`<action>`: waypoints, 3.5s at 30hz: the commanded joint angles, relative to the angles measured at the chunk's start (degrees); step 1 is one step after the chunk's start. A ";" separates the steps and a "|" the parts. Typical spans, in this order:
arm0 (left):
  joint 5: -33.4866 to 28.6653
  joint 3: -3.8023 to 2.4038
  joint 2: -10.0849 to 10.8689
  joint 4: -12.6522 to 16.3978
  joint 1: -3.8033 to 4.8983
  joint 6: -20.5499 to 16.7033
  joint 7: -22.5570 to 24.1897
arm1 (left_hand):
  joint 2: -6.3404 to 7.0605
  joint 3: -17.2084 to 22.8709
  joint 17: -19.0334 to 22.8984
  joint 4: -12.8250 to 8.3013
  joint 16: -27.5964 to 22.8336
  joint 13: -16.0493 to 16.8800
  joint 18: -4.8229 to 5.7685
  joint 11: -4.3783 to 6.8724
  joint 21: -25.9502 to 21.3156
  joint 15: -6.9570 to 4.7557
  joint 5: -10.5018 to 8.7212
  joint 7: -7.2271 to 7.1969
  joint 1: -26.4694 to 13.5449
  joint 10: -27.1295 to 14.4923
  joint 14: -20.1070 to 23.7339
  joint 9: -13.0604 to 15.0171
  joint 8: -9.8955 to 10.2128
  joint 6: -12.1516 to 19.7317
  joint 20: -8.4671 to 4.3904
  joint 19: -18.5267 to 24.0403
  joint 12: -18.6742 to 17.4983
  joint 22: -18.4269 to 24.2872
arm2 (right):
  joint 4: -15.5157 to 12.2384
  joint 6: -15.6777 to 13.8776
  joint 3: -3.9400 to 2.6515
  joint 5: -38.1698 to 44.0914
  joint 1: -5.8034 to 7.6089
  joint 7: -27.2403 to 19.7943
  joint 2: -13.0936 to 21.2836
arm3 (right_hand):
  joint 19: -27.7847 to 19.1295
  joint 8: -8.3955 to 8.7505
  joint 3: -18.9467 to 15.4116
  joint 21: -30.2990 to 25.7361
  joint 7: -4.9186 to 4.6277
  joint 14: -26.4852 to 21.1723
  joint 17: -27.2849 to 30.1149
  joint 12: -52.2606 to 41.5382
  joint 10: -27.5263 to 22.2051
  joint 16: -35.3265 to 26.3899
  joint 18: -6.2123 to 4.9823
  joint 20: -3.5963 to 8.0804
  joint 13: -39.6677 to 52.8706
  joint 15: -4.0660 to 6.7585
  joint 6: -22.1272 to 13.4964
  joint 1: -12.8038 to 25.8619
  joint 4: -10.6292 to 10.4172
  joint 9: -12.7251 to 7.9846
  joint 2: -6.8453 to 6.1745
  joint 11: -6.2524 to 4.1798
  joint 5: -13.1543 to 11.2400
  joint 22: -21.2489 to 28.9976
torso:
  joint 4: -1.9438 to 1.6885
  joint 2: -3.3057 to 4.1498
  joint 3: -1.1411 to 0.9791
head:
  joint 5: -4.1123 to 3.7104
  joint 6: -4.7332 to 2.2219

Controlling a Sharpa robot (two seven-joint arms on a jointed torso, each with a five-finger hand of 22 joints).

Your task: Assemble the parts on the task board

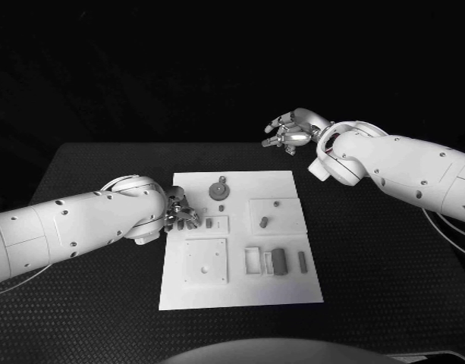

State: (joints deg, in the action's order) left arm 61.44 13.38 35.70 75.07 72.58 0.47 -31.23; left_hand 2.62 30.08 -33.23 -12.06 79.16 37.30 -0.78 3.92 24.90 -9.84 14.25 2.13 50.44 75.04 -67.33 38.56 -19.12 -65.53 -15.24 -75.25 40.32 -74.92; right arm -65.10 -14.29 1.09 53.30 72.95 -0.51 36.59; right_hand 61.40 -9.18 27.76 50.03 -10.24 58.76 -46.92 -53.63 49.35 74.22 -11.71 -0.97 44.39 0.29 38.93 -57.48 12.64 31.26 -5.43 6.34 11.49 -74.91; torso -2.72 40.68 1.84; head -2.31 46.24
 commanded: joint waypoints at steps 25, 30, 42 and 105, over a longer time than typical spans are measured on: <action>0.61 0.20 0.03 -0.38 -0.26 3.63 -0.92 | -2.40 1.57 0.07 -2.09 0.50 0.01 0.45 0.23 0.40 -0.31 0.29 -0.11 2.97 0.11 0.06 0.00 -0.47 -0.62 -0.18 -0.04 0.29 -1.33 | -0.03 0.79 -0.02 0.05 -0.13 -0.28 0.01 | -0.05 -0.42 -0.13 -0.25 -2.44 -0.42 0.15 -0.40 -0.44 0.35 -3.29 0.40 -0.18 -0.18 -0.01 0.49 -0.25 -0.09 0.25 -0.16 0.17 -1.00 | 0.05 0.01 -0.08 | 0.06 0.12; 0.55 0.20 -0.01 -0.39 -0.26 3.18 -0.79 | -2.27 1.45 0.08 -2.02 0.49 -0.01 0.50 0.19 0.41 -0.29 0.21 -0.06 2.79 0.07 0.08 -0.01 -0.42 -0.55 -0.14 -0.02 0.27 -1.32 | -0.02 0.79 -0.02 0.05 -0.13 -0.29 0.01 | -0.06 -0.42 -0.13 -0.25 -2.44 -0.42 0.15 -0.42 -0.45 0.35 -3.29 0.40 -0.20 -0.18 -0.01 0.50 -0.24 -0.09 0.25 -0.16 0.17 -1.00 | 0.05 0.02 -0.11 | 0.07 0.16; -0.08 0.20 -0.07 -0.50 -0.26 1.22 -0.06 | 1.62 -1.50 0.49 2.25 0.26 -0.37 0.40 0.11 0.22 -0.26 -1.72 0.02 -2.69 -0.27 0.29 -0.05 -0.07 -0.04 -0.21 0.32 0.08 -1.21 | -0.02 0.79 -0.02 0.10 -0.14 -0.28 0.03 | -0.10 -0.46 -0.06 -0.26 -2.43 -0.48 0.21 -0.53 -0.50 0.38 -3.29 0.43 -0.33 -0.18 -0.06 0.11 0.15 -0.15 0.10 -0.17 0.18 -1.01 | 0.04 0.01 -0.10 | 0.00 0.22; -2.06 0.12 1.95 0.00 -0.27 -2.00 2.18 | 5.87 -1.89 0.82 6.20 0.34 -0.60 0.14 0.15 -0.10 -0.32 -3.97 0.05 -5.45 -0.64 0.46 0.03 0.23 0.57 -0.24 0.43 0.26 -1.19 | 0.16 1.57 -0.02 0.12 -0.35 -0.37 0.17 | -0.30 -0.58 -0.18 -0.52 -2.49 -0.70 0.54 -0.75 -0.66 0.18 -3.29 0.25 -0.75 -0.24 -0.18 0.35 0.25 -0.30 0.15 -0.11 0.17 -0.91 | 0.03 0.00 -0.01 | -0.56 0.35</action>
State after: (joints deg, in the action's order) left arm 59.81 13.44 37.57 75.06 72.42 -0.57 -29.78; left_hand 8.09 28.33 -32.49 -5.87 79.38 36.73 -0.78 4.11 25.12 -10.00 10.36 2.06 44.99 74.83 -66.93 38.61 -18.96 -65.09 -15.34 -75.16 40.32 -74.90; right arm -64.91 -13.41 1.09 53.30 72.64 -0.56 36.74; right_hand 61.30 -9.42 27.76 49.82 -10.13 58.46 -46.45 -54.07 49.15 74.43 -11.72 -1.06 43.74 -0.01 38.81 -57.48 12.64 31.05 -5.43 6.14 11.49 -74.91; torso -2.70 40.67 1.83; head -2.82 46.57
